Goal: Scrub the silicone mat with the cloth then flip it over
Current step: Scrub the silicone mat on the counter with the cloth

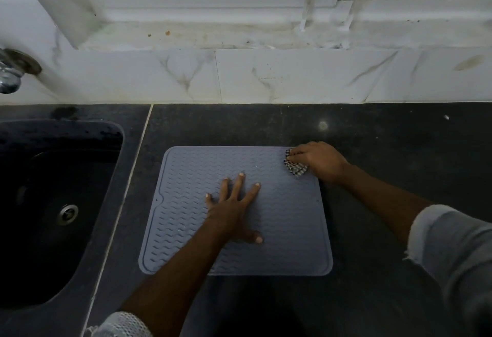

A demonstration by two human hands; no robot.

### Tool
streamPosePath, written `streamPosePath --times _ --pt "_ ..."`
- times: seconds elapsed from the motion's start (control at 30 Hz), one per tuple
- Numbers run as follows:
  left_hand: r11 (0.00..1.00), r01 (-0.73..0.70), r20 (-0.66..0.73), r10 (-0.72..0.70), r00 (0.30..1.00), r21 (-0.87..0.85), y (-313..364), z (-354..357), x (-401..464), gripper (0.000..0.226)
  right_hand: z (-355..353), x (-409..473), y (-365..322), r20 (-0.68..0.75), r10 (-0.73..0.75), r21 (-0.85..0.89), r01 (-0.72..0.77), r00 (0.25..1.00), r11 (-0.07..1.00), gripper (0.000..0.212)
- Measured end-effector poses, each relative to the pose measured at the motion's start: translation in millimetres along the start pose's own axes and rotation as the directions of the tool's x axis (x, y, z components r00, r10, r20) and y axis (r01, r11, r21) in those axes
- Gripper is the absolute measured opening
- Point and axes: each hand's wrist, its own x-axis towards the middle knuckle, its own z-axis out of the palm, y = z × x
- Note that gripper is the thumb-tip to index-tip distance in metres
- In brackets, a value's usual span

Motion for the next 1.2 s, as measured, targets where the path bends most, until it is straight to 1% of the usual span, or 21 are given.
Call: streamPosePath --times 0.07,0.13,0.23,0.4,0.47,0.53,0.63,0.7,0.77,0.83,0.97,1.03,1.13,1.2 --pt "1.0 0.007 0.009 -0.007 1.0 0.002 0.8 -1.1 0.2 0.13 -4.3 12.7 -10.0 -0.085 -0.005 0.045 0.009 0.996 0.999 0.047" --pt "1.0 0.021 0.019 -0.021 1.0 0.006 1.6 -1.9 1.1 0.13 -4.3 26.1 -25.4 -0.122 -0.007 0.076 0.016 0.993 0.997 0.05" --pt "0.999 0.031 0.022 -0.031 0.999 0.014 2.2 -1.2 1.9 0.131 4.2 33.2 -36.8 -0.061 -0.012 0.035 0.014 0.998 0.999 0.051" --pt "1.0 0.006 -0.004 -0.006 1.0 0.004 -0.1 1.2 0.7 0.13 10.5 3.2 -0.1 -0.024 0.009 0.015 -0.008 1.0 1.0 0.052" --pt "1.0 0.003 -0.009 -0.003 1.0 0.003 0.4 0.9 -0.2 0.13 5.2 1.7 7.7 -0.002 0.031 -0.002 -0.031 1.0 1.0 0.047" --pt "1.0 0.005 -0.001 -0.005 1.0 0.001 1.3 -0.6 -0.2 0.13 -3.1 13.4 1.0 -0.026 0.029 0.006 -0.029 0.999 1.0 0.044" --pt "1.0 0.025 0.023 -0.025 0.999 0.005 3.2 -3.5 -0.2 0.13 -9.1 38.5 -29.3 -0.104 0.011 0.077 -0.003 0.994 0.997 0.046" --pt "0.999 0.039 0.036 -0.039 0.999 0.018 4.6 -5.2 -0.6 0.13 -5.7 49.5 -48.0 -0.069 -0.021 0.064 0.026 0.997 0.998 0.048" --pt "0.999 0.039 0.041 -0.04 0.998 0.019 4.8 -5.4 -1.0 0.129 1.0 45.9 -49.4 -0.039 -0.012 0.057 0.014 0.999 0.998 0.05" --pt "0.999 0.03 0.036 -0.03 0.999 0.01 4.0 -5.1 -1.3 0.13 5.9 31.1 -35.8 -0.039 0.007 0.055 -0.005 0.999 0.998 0.052" --pt "1.0 0.009 0.015 -0.009 1.0 0.007 2.8 -5.2 -3.0 0.129 5.7 10.5 -6.9 -0.003 0.019 -0.017 -0.019 1.0 1.0 0.054" --pt "1.0 0.011 0.019 -0.011 1.0 0.009 2.9 -5.7 -3.6 0.129 -1.1 16.6 -7.4 -0.016 0.025 -0.028 -0.025 1.0 0.999 0.052" --pt "1.0 0.023 0.032 -0.023 0.999 0.009 4.0 -6.1 -2.9 0.129 -7.0 38.8 -31.5 -0.114 0.015 0.045 -0.01 0.993 0.999 0.05" --pt "0.999 0.03 0.039 -0.03 0.999 0.013 4.4 -6.8 -2.0 0.129 -7.9 54.8 -53.7 -0.099 -0.038 0.064 0.045 0.994 0.997 0.047"
